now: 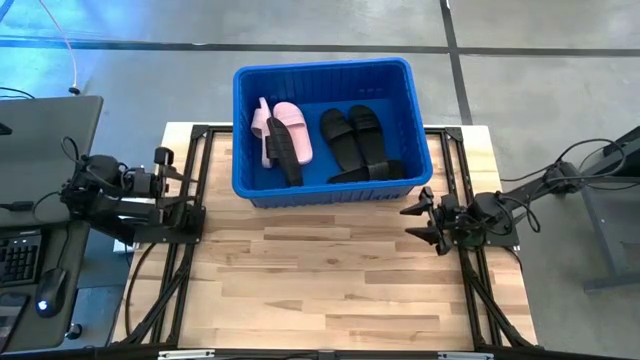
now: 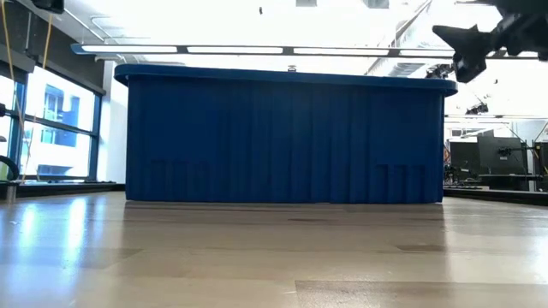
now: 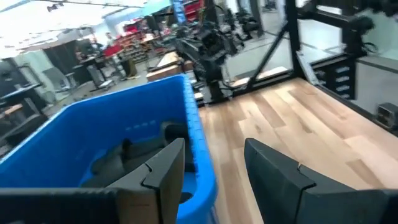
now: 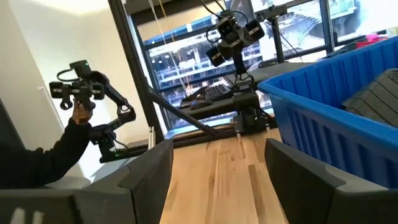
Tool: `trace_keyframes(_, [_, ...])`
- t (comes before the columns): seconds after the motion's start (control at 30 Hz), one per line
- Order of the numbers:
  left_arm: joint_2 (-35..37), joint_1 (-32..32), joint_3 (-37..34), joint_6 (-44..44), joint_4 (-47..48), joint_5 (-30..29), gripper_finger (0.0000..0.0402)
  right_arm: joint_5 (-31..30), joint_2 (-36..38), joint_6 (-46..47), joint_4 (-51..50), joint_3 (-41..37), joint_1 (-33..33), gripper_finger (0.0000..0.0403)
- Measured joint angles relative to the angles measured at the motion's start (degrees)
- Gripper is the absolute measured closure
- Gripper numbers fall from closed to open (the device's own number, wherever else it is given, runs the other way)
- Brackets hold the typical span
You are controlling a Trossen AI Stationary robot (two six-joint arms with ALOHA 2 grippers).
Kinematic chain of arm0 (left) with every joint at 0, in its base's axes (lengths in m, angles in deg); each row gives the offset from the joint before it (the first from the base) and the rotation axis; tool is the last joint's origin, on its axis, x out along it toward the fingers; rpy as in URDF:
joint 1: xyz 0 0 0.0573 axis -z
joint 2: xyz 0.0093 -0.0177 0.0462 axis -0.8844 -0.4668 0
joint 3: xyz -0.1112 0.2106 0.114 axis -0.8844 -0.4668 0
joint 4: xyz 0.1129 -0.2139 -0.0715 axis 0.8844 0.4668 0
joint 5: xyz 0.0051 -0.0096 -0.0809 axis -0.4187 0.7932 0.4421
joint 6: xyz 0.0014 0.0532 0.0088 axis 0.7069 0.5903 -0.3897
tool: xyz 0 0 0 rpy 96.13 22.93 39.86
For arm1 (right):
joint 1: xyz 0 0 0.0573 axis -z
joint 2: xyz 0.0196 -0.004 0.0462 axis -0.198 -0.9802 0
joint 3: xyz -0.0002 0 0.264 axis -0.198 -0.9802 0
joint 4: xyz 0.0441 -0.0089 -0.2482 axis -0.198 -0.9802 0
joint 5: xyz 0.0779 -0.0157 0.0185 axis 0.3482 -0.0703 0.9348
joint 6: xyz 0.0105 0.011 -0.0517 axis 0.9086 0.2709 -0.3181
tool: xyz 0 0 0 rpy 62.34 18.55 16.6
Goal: Pick and place slides into bin
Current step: Return to Home Position
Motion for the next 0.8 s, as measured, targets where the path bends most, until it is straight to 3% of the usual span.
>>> trace_keyframes(0.17, [0.0, 0.0, 0.0, -0.1, -0.3, -1.7, 0.0245, -0.3, 3.9, 0.0, 1.4, -4.4, 0.0, 0.016])
trace_keyframes(0.47, [0.0, 0.0, 0.6, -0.6, 0.2, -1.9, 0.0245, -0.4, 7.5, -4.3, 0.6, -4.4, 0.0, 0.016])
trace_keyframes(0.8, [0.0, 0.0, 14.9, -1.0, 7.0, -1.9, 0.0245, -7.6, 7.5, -4.1, -1.5, -4.4, 0.1, 0.016])
